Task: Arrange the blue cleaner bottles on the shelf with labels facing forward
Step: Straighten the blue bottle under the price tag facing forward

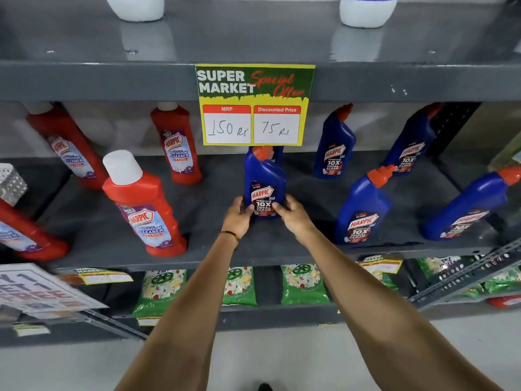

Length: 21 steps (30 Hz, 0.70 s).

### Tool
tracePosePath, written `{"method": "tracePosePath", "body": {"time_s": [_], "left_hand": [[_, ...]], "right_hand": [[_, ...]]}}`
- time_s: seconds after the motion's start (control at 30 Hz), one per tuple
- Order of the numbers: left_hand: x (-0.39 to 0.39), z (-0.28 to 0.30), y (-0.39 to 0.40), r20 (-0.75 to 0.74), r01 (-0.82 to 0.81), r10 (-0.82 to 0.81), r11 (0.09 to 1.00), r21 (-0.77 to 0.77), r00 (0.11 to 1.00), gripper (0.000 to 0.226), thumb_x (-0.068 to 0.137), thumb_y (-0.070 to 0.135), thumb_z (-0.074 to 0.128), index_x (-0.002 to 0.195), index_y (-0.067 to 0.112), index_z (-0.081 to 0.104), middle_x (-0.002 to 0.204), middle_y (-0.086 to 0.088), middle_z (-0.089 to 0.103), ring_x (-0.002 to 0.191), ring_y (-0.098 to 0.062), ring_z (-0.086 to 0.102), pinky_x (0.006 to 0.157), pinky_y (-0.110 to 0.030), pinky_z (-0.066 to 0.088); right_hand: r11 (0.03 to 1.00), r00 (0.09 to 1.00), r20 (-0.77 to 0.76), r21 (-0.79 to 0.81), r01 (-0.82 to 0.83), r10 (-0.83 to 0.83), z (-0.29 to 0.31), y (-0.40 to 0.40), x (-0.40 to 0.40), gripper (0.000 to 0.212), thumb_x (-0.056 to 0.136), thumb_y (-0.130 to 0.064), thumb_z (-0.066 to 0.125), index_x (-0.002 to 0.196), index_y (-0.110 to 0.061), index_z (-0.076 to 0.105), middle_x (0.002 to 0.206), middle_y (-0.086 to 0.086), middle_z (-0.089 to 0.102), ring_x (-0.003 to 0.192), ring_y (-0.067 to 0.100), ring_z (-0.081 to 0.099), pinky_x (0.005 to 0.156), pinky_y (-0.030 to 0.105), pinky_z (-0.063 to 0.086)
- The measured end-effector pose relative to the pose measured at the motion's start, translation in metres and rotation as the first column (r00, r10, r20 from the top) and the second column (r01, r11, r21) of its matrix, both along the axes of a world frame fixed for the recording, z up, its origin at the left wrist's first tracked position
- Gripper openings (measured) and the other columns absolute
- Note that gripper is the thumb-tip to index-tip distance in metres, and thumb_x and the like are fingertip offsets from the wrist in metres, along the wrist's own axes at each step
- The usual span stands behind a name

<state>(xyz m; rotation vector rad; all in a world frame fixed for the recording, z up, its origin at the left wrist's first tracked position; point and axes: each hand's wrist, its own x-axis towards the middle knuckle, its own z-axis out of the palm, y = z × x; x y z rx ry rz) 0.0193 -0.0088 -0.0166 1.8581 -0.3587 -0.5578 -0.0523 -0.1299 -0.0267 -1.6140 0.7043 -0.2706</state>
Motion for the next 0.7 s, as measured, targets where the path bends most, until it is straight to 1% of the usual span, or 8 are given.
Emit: {"method": "tracePosePath", "body": {"time_s": [0.07,0.17,0.3,0.4,0.5,0.53,0.63,0.7], "left_hand": [[-0.003,-0.002,0.001,0.005,-0.037,0.037,0.999,-0.013,0.999,0.031,0.094,0.015,0.048,0.123,0.006,0.048,0.129,-0.013,0.057,0.114,-0.021,0.053,0.093,-0.030,0.041],[-0.011,-0.002,0.003,0.042,-0.083,0.083,0.997,0.003,0.996,0.033,0.093,0.019,0.050,0.122,0.005,0.049,0.128,-0.012,0.058,0.118,-0.025,0.053,0.089,-0.027,0.039],[-0.024,-0.001,0.009,0.087,-0.107,0.104,0.994,0.024,0.991,0.033,0.092,0.020,0.052,0.120,0.003,0.051,0.126,-0.015,0.060,0.116,-0.028,0.055,0.087,-0.025,0.039],[-0.034,-0.003,0.017,0.092,-0.102,0.099,0.994,0.024,0.991,0.034,0.090,0.021,0.054,0.120,0.004,0.053,0.124,-0.016,0.062,0.113,-0.028,0.057,0.087,-0.025,0.041],[-0.043,-0.003,0.026,0.107,-0.095,0.092,0.995,0.020,0.990,0.034,0.090,0.021,0.056,0.119,0.003,0.053,0.122,-0.015,0.062,0.111,-0.026,0.058,0.085,-0.024,0.042],[-0.046,-0.002,0.029,0.109,-0.093,0.090,0.995,0.023,0.990,0.034,0.089,0.022,0.056,0.118,0.003,0.053,0.122,-0.014,0.063,0.111,-0.025,0.058,0.085,-0.024,0.042],[-0.053,-0.002,0.038,0.121,-0.086,0.082,0.996,0.030,0.989,0.034,0.089,0.022,0.057,0.117,0.003,0.054,0.121,-0.014,0.063,0.110,-0.025,0.059,0.085,-0.025,0.043],[-0.055,-0.002,0.041,0.119,-0.085,0.081,0.996,0.028,0.990,0.034,0.089,0.022,0.057,0.117,0.003,0.054,0.121,-0.015,0.063,0.110,-0.025,0.059,0.086,-0.026,0.044]], "right_hand": [[1.000,1.000,-0.007,0.010,-0.011,0.011,0.000,0.001,-0.002,0.043,0.091,-0.019,0.054,0.133,-0.015,0.045,0.133,0.008,0.056,0.121,0.022,0.053,0.105,0.037,0.043],[0.998,0.999,0.000,0.047,-0.032,0.032,-0.001,0.003,-0.011,0.046,0.091,-0.018,0.054,0.135,-0.016,0.043,0.136,0.009,0.055,0.121,0.021,0.053,0.106,0.040,0.042],[0.998,0.999,-0.003,0.042,-0.044,0.044,0.002,0.008,-0.027,0.047,0.092,-0.017,0.051,0.138,-0.014,0.039,0.138,0.009,0.052,0.124,0.021,0.050,0.101,0.031,0.041],[0.998,0.999,0.019,0.051,-0.042,0.041,0.004,0.016,-0.040,0.046,0.093,-0.013,0.050,0.138,-0.009,0.039,0.137,0.012,0.052,0.124,0.022,0.050,0.098,0.030,0.042],[0.997,0.998,0.018,0.044,-0.057,0.057,0.004,0.022,-0.050,0.041,0.093,-0.013,0.049,0.134,-0.009,0.042,0.136,0.013,0.053,0.116,0.017,0.052,0.096,0.030,0.042],[0.997,0.998,0.015,0.044,-0.063,0.063,0.005,0.024,-0.053,0.040,0.094,-0.014,0.049,0.133,-0.009,0.043,0.136,0.012,0.054,0.114,0.016,0.051,0.096,0.030,0.042],[0.996,0.997,-0.003,0.042,-0.076,0.076,0.005,0.029,-0.060,0.041,0.094,-0.016,0.049,0.134,-0.010,0.043,0.137,0.011,0.052,0.122,0.019,0.050,0.104,0.034,0.041],[0.996,0.996,-0.009,0.030,-0.087,0.088,0.006,0.032,-0.064,0.041,0.094,-0.016,0.049,0.134,-0.011,0.043,0.137,0.010,0.052,0.123,0.020,0.050,0.106,0.036,0.041]]}}
